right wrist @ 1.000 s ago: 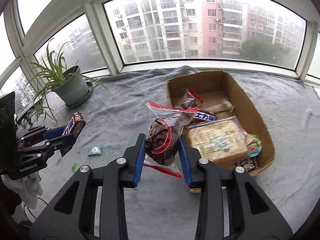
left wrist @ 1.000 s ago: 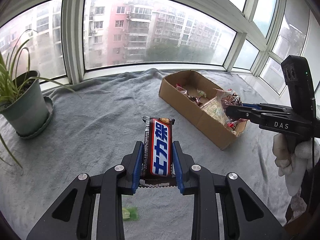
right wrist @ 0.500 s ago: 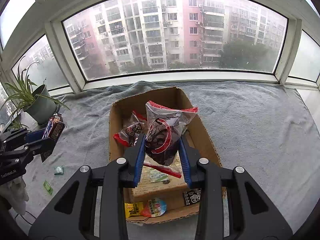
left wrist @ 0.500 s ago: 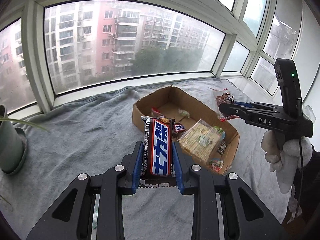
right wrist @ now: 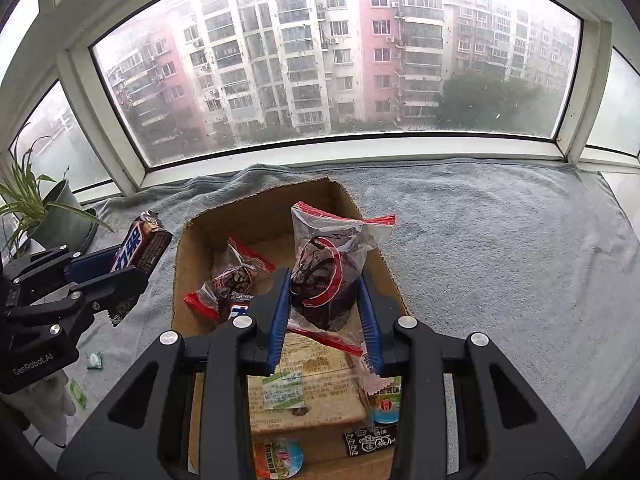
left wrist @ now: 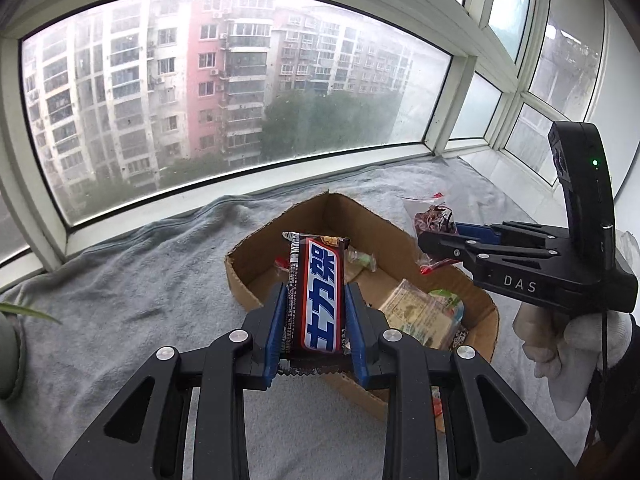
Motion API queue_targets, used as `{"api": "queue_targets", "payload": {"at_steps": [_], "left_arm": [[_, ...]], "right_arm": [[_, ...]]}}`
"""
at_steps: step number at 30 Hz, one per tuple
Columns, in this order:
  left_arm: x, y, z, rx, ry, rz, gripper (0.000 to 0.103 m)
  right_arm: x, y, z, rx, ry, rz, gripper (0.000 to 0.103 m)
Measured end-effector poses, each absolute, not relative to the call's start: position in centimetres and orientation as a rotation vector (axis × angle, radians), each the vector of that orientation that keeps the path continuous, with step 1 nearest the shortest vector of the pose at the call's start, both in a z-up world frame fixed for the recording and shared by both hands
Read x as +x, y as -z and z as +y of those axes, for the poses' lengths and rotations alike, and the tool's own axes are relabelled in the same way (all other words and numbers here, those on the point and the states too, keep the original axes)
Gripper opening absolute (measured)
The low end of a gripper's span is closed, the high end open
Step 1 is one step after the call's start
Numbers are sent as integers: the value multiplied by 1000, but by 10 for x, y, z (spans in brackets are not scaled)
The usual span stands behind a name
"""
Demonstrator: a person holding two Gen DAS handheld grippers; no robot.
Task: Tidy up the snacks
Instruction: 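Carry the red-candy bag over the box with the right gripper while the left carries the bar, then open the right gripper over the box while the left lowers and releases the chocolate bar there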
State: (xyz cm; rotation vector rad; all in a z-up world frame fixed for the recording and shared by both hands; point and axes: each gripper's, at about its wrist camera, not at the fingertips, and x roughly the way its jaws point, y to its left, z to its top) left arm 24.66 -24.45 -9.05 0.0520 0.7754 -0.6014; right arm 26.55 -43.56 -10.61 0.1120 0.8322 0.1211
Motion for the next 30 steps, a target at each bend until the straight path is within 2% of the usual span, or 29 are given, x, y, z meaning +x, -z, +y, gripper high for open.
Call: {"api": "queue_targets", "payload": {"at_steps": [22,24,25,30], "left_arm": [[271,113,-268,72,625,817,27],[270,111,-270,82,618,810,27],[268,110,-270,85,615,807,27],[266,106,-270,84,616,804,30]], "right_arm": [[294,140,-420,63,-145,886,35],[293,140,-420,56,-132,883,52],[292,139,-421,57,-125,879,55],[287,133,-426,71,-113,869,57]]}}
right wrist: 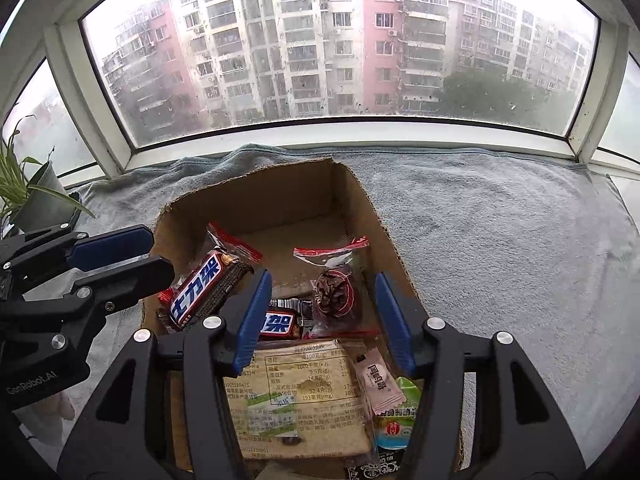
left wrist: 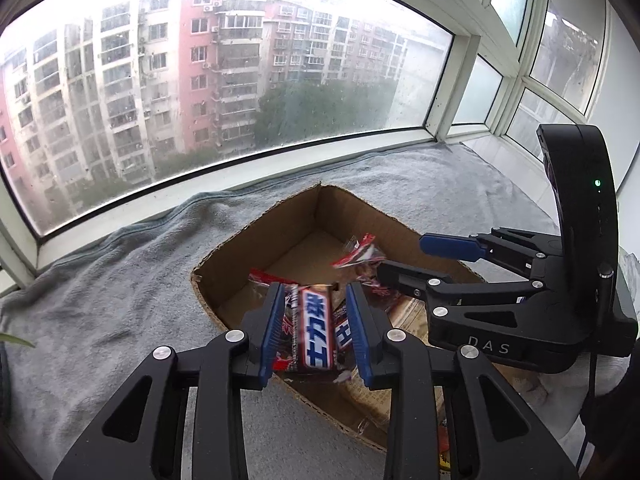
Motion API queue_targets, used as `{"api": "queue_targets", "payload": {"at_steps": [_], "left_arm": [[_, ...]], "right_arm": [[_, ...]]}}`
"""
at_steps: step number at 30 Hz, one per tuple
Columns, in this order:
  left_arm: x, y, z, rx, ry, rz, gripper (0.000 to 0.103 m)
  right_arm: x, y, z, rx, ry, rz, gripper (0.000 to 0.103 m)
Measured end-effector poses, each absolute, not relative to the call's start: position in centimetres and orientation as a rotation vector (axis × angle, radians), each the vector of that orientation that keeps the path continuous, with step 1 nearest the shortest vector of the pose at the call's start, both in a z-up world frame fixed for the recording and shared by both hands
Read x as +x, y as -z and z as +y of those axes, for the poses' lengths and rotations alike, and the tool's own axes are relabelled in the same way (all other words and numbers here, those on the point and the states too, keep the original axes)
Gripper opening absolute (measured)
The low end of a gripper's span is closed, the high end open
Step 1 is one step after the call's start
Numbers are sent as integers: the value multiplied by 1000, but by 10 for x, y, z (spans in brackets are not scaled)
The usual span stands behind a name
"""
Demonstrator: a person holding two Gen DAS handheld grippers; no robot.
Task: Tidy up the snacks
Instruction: 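Open the right gripper over the box while the left lowers and releases the chocolate bar there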
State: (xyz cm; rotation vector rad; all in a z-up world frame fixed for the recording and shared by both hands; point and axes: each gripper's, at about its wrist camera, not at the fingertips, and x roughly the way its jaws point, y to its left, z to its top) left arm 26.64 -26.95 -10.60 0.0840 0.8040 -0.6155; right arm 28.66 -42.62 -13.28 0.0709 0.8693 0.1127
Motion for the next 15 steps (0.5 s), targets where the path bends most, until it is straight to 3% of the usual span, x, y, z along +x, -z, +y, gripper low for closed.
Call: {"api": "queue_targets", "payload": {"at_steps": [15], "left_arm": [[228,65,-243,105,613,731,30]], "right_arm": [[241,79,-413,91,-126,798,57]]}}
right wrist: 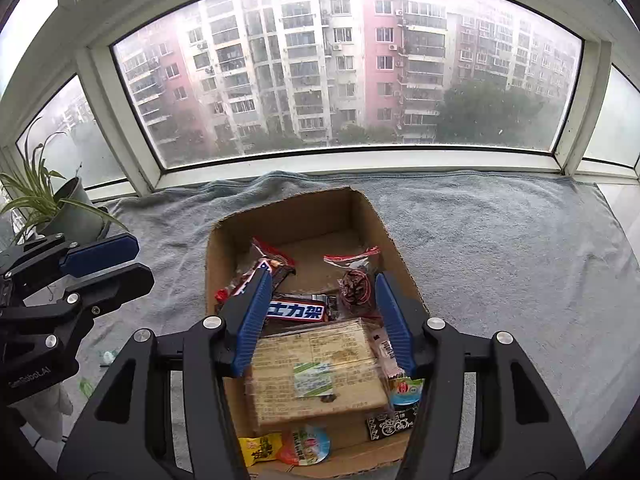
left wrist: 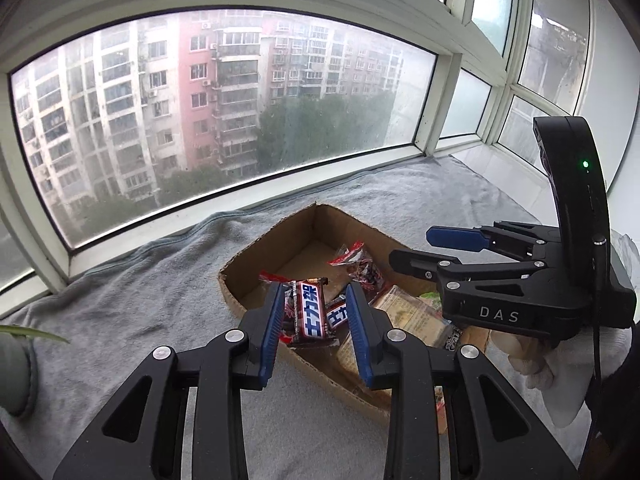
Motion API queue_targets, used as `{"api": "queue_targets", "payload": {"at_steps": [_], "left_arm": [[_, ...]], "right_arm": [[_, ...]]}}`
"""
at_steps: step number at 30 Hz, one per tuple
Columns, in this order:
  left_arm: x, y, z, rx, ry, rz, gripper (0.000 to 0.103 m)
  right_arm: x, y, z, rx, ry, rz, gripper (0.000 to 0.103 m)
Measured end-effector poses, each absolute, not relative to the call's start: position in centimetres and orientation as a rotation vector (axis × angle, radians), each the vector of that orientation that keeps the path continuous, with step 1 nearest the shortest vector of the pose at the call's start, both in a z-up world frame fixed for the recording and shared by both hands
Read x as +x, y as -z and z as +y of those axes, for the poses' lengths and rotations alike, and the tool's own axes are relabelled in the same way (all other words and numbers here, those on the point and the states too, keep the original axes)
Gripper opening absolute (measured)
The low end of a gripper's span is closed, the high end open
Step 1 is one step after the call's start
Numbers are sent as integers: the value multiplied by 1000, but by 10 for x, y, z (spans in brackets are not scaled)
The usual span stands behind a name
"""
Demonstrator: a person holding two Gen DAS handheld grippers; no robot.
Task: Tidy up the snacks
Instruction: 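Open the right gripper over the box while the left lowers and releases the chocolate bar there, then move both grippers to the two green candies on the towel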
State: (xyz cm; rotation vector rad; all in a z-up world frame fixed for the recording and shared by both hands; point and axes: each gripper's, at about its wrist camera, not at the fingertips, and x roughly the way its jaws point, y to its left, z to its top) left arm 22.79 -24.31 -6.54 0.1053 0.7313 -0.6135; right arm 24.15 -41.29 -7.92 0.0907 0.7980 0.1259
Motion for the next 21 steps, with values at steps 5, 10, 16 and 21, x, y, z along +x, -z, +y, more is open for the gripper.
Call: {"api": "queue_targets", "payload": {"at_steps": [5,10,16,21], "left_arm": [[206,48,-221,122,601,695,30],[186,36,-194,117,587,674,30],[160,33,-148,89,557,667,38],[146,40,-99,59,503,703,38]], "right_arm": [[218,59,-397,93,-160,767,57],[194,43,-374,86,-207,743,57],[166,35,-344,72,-286,733,57],[153,42,-319,54,-347,749,62]]}}
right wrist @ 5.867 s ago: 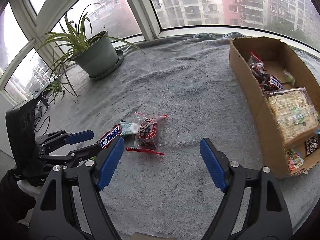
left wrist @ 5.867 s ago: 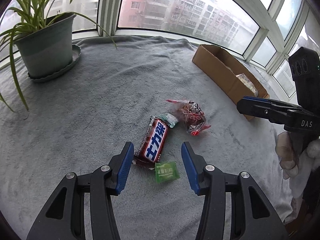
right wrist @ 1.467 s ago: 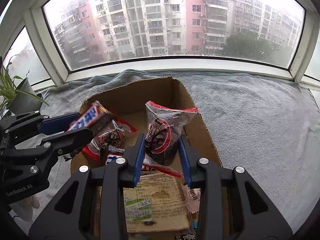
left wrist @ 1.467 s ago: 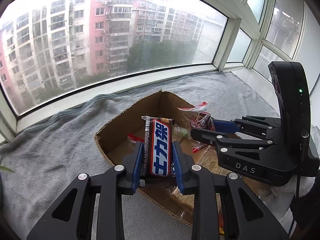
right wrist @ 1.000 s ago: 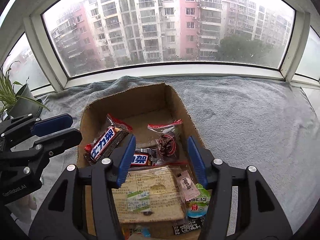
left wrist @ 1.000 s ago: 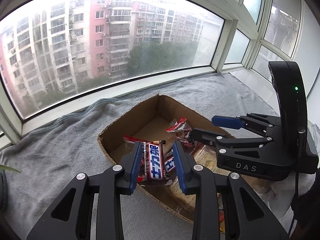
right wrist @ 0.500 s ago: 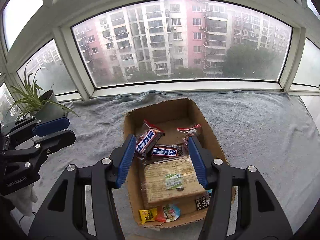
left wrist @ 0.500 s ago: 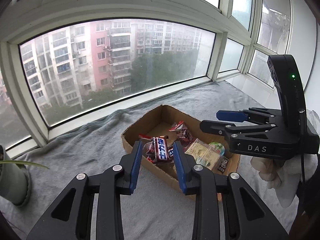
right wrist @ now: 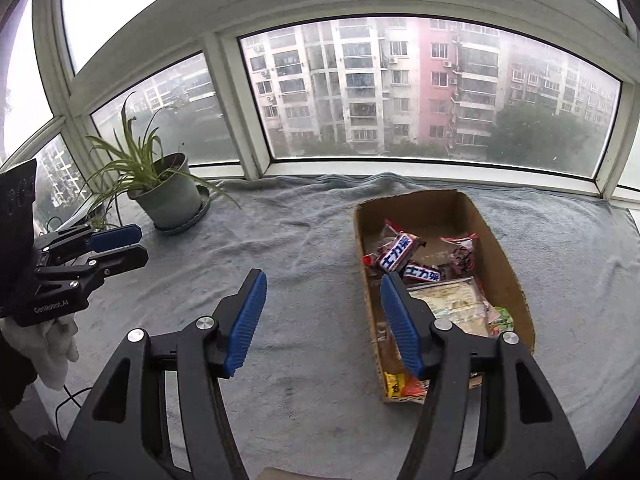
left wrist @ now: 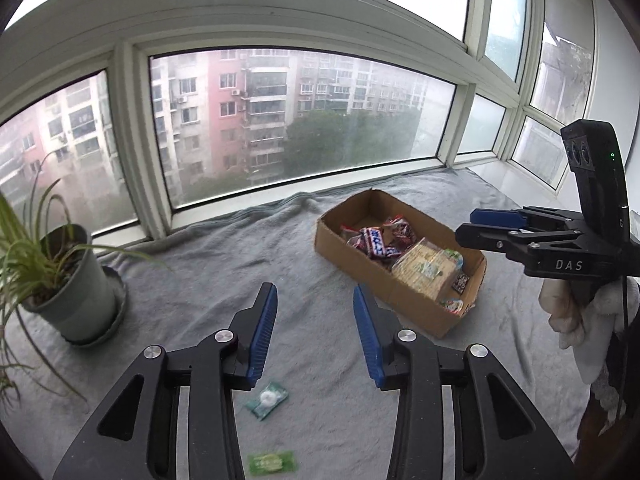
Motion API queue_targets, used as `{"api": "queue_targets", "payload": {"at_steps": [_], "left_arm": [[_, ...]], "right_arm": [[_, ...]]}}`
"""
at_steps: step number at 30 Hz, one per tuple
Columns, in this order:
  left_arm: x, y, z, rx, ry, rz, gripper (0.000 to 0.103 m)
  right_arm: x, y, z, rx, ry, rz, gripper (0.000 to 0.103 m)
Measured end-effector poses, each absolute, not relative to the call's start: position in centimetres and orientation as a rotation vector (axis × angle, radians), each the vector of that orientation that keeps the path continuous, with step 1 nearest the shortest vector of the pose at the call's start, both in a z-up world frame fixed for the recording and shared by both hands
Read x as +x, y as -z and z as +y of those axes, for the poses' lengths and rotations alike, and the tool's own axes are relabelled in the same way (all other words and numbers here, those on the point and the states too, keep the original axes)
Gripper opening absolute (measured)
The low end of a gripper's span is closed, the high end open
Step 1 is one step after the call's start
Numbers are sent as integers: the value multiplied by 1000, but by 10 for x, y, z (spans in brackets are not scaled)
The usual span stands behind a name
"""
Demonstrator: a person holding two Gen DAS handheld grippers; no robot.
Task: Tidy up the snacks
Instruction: 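Move both grippers to the two green candies on the towel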
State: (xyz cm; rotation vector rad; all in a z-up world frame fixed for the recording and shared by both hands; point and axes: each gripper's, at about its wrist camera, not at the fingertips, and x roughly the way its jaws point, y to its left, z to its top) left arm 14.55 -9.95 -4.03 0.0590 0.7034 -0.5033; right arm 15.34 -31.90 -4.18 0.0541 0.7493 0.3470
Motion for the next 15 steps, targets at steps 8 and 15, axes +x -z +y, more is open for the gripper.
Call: {"api": "queue_targets", "payload": {"at_steps": [8,15], "left_arm": [[121,79,-37,10,411,809,42],[91,121,-23,-46,414,926,42]], "right_arm": [[150,69,-274,2,-446,823,62],[154,93,-229,-112,-591,880,62]]}}
